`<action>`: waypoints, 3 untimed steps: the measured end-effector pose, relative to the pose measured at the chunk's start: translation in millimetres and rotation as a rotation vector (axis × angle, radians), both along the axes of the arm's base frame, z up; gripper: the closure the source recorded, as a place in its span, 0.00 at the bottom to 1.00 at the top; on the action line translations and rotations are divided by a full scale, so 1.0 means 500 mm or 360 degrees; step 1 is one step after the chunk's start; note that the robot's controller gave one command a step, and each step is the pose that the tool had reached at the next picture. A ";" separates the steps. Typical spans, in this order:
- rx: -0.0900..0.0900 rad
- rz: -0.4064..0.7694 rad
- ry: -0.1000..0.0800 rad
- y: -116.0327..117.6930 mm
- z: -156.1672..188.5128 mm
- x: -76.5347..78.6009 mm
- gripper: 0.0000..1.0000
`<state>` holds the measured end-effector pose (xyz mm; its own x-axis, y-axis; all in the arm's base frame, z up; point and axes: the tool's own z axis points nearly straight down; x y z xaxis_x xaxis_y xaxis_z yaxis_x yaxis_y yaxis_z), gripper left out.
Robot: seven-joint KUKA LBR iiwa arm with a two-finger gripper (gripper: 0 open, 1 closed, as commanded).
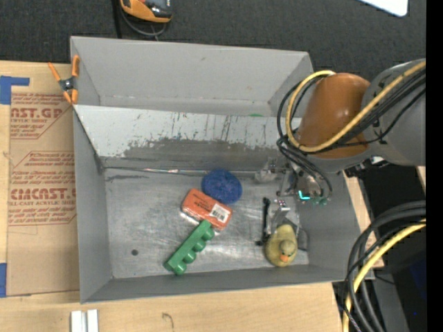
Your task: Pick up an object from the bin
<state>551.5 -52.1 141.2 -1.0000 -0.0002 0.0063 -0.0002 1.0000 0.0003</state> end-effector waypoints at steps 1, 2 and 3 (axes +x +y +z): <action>-0.0001 0.0001 -0.0012 0.000 0.008 0.004 0.00; 0.0002 0.0130 -0.0020 -0.051 -0.032 -0.036 0.00; 0.0003 0.0161 -0.0035 -0.074 -0.046 -0.050 0.00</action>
Offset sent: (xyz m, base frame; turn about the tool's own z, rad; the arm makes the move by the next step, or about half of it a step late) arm -0.0677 -0.0953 -0.0650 -0.2307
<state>526.5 -89.1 118.3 -0.9947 -0.1013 -0.0161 -0.1013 0.9949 0.0010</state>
